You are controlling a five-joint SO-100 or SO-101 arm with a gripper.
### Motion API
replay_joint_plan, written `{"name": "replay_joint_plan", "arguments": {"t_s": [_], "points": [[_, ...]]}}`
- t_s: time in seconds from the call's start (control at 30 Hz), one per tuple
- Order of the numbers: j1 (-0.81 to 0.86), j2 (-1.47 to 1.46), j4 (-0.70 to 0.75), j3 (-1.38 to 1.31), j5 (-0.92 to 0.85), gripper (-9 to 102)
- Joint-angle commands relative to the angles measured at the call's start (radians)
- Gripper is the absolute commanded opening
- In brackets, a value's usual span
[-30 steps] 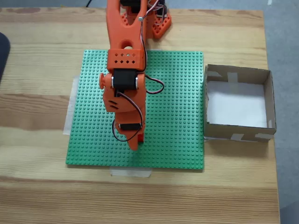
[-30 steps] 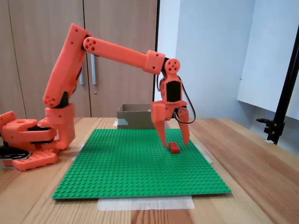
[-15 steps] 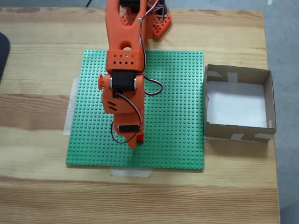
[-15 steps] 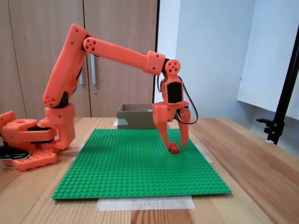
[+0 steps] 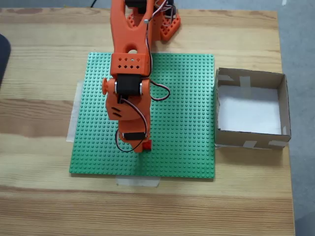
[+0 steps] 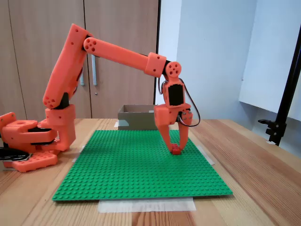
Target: Pick the red lego block and put it in the box.
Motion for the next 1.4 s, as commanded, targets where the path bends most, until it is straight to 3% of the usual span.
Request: {"name": "replay_joint_plan", "arguments": {"t_s": [0.0,0.83,1.37], "points": [[0.002,0.023,-0.003,-0.005,-0.008,13],[-0.008,0.126,0.032,-0.012,-0.026,1],[-0.169,0.308,0.218,-0.098,0.052,0]]}}
